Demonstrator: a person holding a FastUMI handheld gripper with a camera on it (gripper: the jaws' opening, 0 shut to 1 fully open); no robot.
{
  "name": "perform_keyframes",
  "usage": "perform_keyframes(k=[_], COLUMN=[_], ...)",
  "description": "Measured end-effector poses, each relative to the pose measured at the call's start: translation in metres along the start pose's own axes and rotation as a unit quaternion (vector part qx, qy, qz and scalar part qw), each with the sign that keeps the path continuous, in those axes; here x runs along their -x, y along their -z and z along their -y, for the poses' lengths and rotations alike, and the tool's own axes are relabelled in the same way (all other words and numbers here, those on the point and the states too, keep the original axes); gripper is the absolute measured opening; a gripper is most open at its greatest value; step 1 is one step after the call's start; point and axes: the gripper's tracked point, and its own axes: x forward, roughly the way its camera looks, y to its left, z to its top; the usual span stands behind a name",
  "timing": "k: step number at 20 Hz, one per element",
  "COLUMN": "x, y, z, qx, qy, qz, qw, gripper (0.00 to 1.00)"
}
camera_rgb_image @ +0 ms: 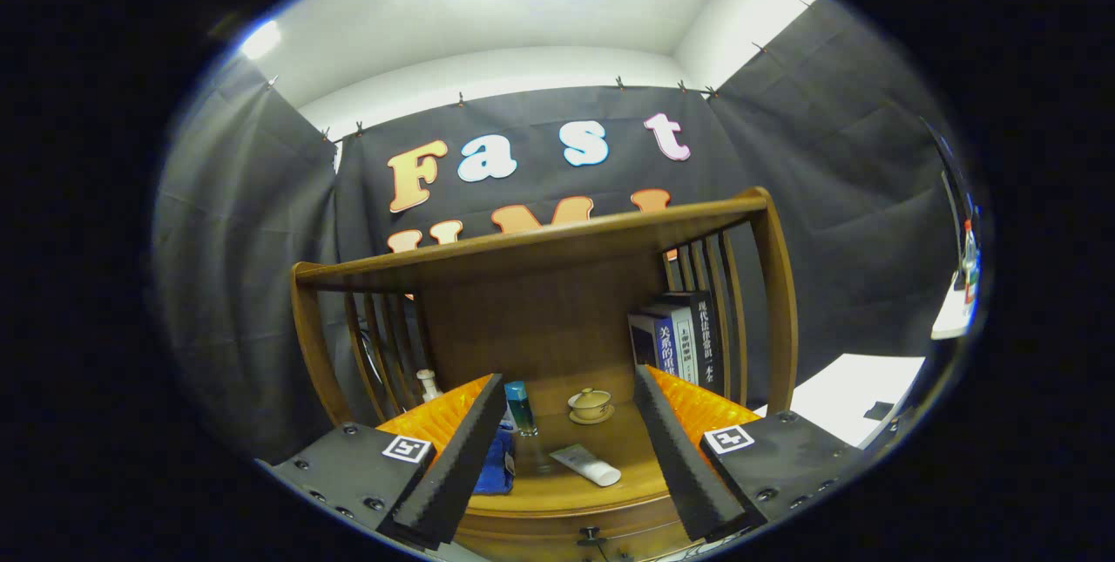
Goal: Pull open the drawer, take out the items inside it, and place them on the countertop above the cabinet.
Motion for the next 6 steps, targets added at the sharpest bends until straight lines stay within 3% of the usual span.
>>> perform_keyframes(k=[6], x=[0.003], y=[0.01], z=[-0.004], qx=[0.014], qy=[-0.002], qz=[-0.02], qw=[1.0], gripper=[0.98])
